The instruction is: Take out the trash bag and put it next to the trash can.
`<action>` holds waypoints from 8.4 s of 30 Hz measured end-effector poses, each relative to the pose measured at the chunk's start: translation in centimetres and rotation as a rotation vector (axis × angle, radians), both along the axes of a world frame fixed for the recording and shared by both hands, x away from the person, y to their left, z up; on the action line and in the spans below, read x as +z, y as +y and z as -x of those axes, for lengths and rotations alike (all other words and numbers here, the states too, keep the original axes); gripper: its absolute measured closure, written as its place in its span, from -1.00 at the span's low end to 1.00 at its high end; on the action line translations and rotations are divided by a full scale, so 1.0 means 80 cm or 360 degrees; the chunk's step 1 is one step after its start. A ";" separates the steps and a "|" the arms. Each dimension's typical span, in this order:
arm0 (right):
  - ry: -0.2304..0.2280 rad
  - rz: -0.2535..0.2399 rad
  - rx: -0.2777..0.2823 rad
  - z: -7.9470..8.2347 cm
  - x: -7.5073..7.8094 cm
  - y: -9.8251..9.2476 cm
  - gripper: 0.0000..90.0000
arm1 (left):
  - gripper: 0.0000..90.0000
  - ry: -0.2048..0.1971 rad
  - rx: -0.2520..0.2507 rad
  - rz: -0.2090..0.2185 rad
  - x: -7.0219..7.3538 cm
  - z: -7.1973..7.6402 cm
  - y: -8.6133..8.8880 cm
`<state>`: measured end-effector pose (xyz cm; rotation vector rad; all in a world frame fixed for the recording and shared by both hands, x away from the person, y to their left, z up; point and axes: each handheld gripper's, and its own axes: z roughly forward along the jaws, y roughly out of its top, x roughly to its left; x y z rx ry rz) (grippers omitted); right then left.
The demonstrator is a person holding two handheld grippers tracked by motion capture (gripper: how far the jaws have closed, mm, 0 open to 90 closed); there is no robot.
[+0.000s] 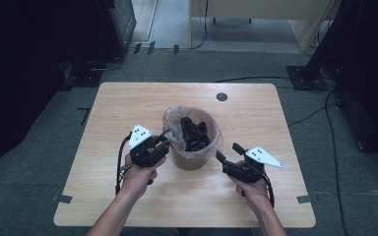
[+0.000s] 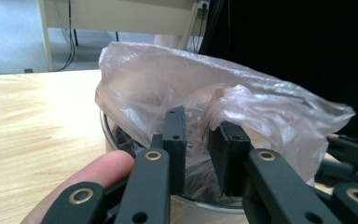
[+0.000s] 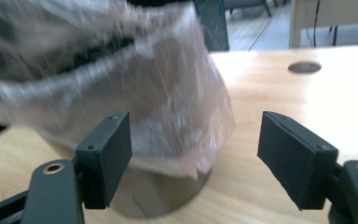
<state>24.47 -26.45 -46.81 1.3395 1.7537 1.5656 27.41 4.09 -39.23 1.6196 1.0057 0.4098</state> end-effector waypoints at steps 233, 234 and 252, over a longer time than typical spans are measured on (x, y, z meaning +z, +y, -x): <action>0.0518 0.0604 -0.0519 0.061 -0.072 -0.152 -1.00 | -0.72 0.0396 0.0416 -0.0642 -0.166 0.017 0.149; 0.0521 0.0613 -0.0528 0.061 -0.073 -0.154 -1.00 | -0.72 0.0397 0.0414 -0.0645 -0.166 0.017 0.149; 0.0612 0.0613 -0.0440 0.061 -0.077 -0.171 -0.99 | -0.72 0.0395 0.0407 -0.0644 -0.166 0.017 0.150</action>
